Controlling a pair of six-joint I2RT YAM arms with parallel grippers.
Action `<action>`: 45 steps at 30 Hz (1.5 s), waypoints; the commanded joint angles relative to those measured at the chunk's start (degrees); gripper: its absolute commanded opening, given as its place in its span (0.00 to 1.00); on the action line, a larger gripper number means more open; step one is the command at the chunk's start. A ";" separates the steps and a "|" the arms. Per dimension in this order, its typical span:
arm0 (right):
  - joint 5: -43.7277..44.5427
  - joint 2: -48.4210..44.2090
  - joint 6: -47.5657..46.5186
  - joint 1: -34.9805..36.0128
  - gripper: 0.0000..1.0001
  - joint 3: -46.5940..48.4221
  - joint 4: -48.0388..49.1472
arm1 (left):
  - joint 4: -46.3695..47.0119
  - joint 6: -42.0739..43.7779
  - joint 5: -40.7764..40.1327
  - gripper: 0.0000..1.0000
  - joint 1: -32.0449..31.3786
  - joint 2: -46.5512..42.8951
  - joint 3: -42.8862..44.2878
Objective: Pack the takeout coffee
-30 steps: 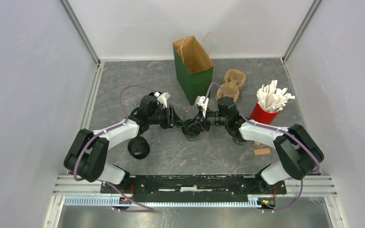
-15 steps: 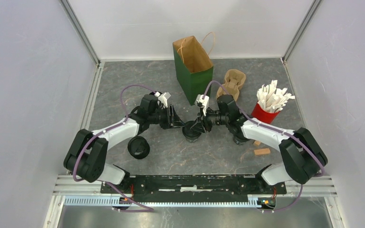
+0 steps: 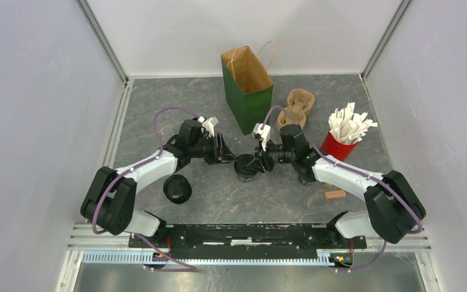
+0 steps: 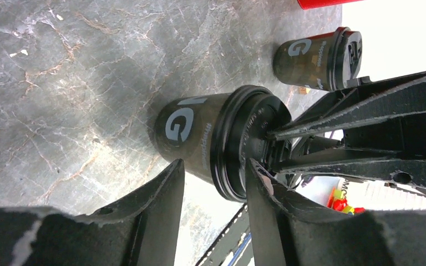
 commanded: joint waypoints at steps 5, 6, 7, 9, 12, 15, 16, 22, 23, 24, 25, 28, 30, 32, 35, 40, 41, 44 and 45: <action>9.85 -5.26 0.39 2.87 0.49 6.83 -14.40 | -16.84 8.23 -3.68 0.63 0.00 -9.44 13.29; 11.88 -6.09 0.40 3.67 0.52 7.42 -15.15 | -19.88 9.43 -5.48 0.66 -0.04 -10.64 15.36; 13.65 -7.06 0.38 4.28 0.56 7.86 -15.89 | -22.26 10.91 -7.02 0.68 0.00 -12.05 16.88; 18.15 -8.79 0.33 5.64 0.62 8.71 -17.35 | -27.07 13.41 -10.59 0.74 0.00 -14.78 19.45; 24.64 -10.30 -0.32 7.71 0.67 9.86 -19.70 | -32.25 16.93 -15.84 1.00 0.00 -19.14 21.61; 30.13 -10.74 -0.94 9.50 0.73 10.69 -21.99 | -35.70 19.13 -20.02 1.00 0.00 -23.73 21.58; 31.37 -10.71 -0.94 9.95 0.75 10.88 -22.34 | -36.38 19.57 -20.94 1.00 -0.04 -25.46 21.15; 36.07 -8.23 -0.39 14.06 0.85 12.50 -22.44 | -36.74 24.73 -25.90 1.00 0.00 -35.54 15.94; 36.75 -7.55 -0.28 14.69 0.85 13.08 -22.59 | -36.68 25.71 -27.40 1.00 -0.04 -36.84 14.95; 36.88 -6.70 -0.18 15.57 0.86 13.58 -22.72 | -36.63 26.86 -28.30 1.00 0.00 -38.29 14.00; 38.38 -5.98 -0.14 16.32 0.86 13.94 -22.71 | -36.33 28.01 -29.35 1.00 0.00 -39.77 12.82; 40.05 -4.03 -0.04 18.05 0.89 14.80 -22.58 | -35.51 30.32 -32.01 1.00 0.00 -43.14 9.55; 40.82 -3.02 -0.14 18.71 0.91 15.15 -22.58 | -34.73 31.36 -32.57 1.00 0.00 -45.02 7.46; 41.20 -1.97 -0.17 19.03 0.91 15.75 -22.71 | -34.37 31.99 -33.36 1.00 0.00 -46.34 5.97; 41.58 -0.73 -0.87 19.25 0.98 16.43 -22.97 | -34.35 31.87 -34.91 1.00 0.00 -46.73 5.48; 40.42 1.19 -1.52 19.38 0.98 17.28 -22.75 | -34.47 32.05 -35.10 1.00 0.00 -45.27 5.61; 40.32 1.55 -1.55 19.37 0.98 17.45 -22.94 | -34.68 32.07 -35.26 1.00 0.00 -45.00 5.70; 40.65 2.03 -1.68 19.40 0.97 17.27 -22.86 | -34.94 32.05 -35.52 1.00 -0.04 -44.87 5.66; 40.81 2.12 -1.71 19.35 0.97 16.88 -22.57 | -34.96 32.05 -35.58 1.00 -0.01 -45.03 5.57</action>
